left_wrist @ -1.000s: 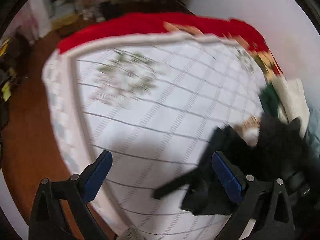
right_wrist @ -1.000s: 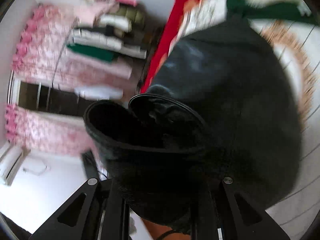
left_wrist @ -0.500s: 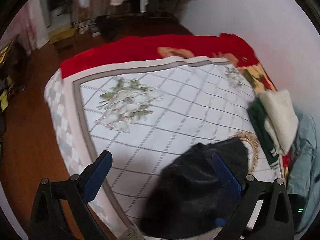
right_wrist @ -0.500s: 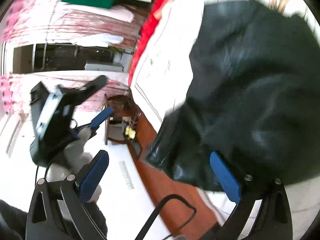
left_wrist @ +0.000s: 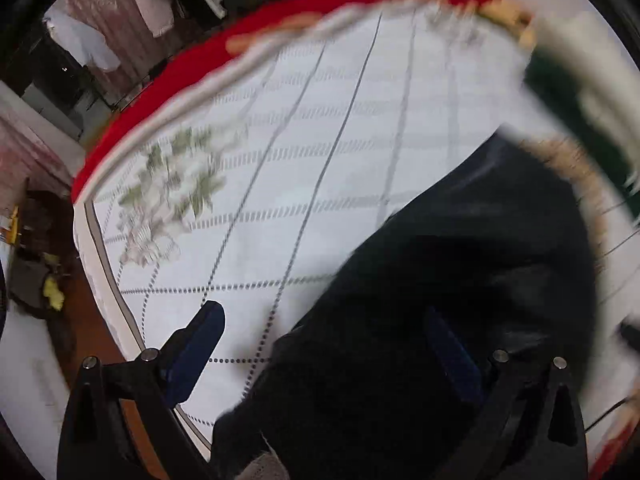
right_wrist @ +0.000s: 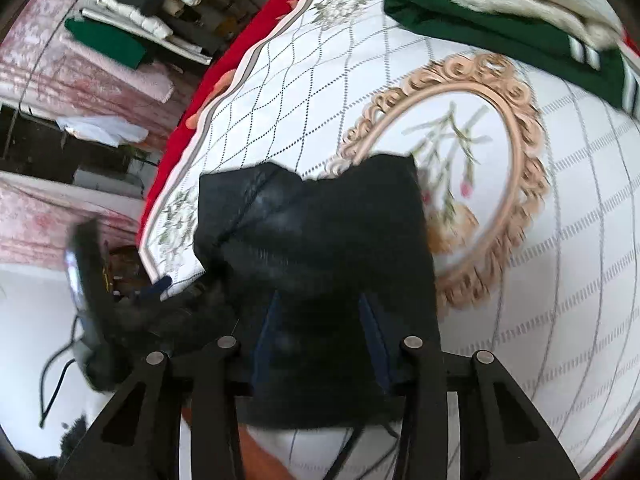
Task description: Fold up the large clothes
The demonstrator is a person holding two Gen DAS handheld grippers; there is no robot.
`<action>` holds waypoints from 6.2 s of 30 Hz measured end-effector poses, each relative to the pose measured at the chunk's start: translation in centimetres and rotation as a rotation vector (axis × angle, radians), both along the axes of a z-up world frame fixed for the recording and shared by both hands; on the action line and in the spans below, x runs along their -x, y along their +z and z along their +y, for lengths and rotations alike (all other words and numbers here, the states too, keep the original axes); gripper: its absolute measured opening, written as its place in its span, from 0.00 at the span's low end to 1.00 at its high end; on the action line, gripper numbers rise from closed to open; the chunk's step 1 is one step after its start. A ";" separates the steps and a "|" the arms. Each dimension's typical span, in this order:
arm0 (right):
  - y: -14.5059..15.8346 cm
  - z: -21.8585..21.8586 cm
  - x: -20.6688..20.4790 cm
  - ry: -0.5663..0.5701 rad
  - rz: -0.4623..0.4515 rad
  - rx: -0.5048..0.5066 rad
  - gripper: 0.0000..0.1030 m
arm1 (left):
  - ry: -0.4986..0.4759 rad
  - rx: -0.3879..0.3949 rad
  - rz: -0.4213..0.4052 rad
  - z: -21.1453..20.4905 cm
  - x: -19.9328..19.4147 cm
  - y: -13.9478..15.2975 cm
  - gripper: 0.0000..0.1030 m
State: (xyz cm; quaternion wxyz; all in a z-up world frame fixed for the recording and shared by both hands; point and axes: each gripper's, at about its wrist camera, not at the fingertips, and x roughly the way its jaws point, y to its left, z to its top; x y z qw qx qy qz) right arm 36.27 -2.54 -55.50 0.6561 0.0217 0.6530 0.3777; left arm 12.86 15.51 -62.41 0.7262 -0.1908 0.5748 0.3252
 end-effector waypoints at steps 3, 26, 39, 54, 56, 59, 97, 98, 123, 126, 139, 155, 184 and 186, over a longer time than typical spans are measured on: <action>-2.1 3.5 -1.1 0.031 0.031 0.088 0.40 | 0.052 0.060 0.014 1.7 1.7 -2.5 1.00; -7.2 -6.0 -4.4 -0.008 0.255 -0.076 0.60 | 0.230 0.132 -0.021 -1.1 11.6 -0.1 1.00; -15.2 0.5 -3.7 0.100 0.504 -0.282 0.77 | 0.203 0.187 -0.065 -0.2 11.3 -3.9 1.00; -11.4 -9.4 2.7 -0.166 0.542 -0.228 0.71 | 0.500 0.372 -0.306 -2.4 18.1 -0.5 0.98; -12.4 -9.8 2.9 -0.150 0.524 -0.213 0.78 | 0.541 0.442 -0.371 -2.1 17.2 -1.9 0.97; -14.0 -8.8 2.3 -0.136 0.556 -0.283 0.85 | 0.566 0.446 -0.414 -0.8 15.3 -3.1 0.97; 9.6 -4.3 -12.7 -0.182 0.266 -0.546 0.46 | 0.146 0.043 -0.672 1.2 -5.3 22.3 0.13; 10.9 -4.5 -14.4 -0.189 0.252 -0.557 0.46 | 0.134 0.039 -0.688 1.4 -6.7 23.2 0.13; 8.6 -15.9 -49.5 -0.498 0.096 -0.084 0.76 | -0.279 0.211 -0.395 0.4 -43.4 10.8 0.39; 11.8 -14.7 -47.5 -0.498 -0.067 0.112 0.86 | -0.322 0.153 -0.363 -0.3 -43.5 11.9 0.91; 23.8 -11.1 -27.7 -0.590 -0.483 0.556 1.00 | -0.470 -0.131 -0.437 -4.8 -35.8 23.3 0.96; 43.6 -11.9 -2.6 -0.740 -0.638 0.569 1.00 | -0.604 -0.133 -0.486 -9.2 -17.0 39.9 0.96; 63.2 -10.7 19.0 -0.748 -0.834 0.467 1.00 | -0.572 -0.191 -0.634 -8.6 -0.4 52.8 0.96; 63.7 -10.5 19.8 -0.745 -0.843 0.461 1.00 | -0.571 -0.189 -0.642 -8.5 0.2 53.1 0.96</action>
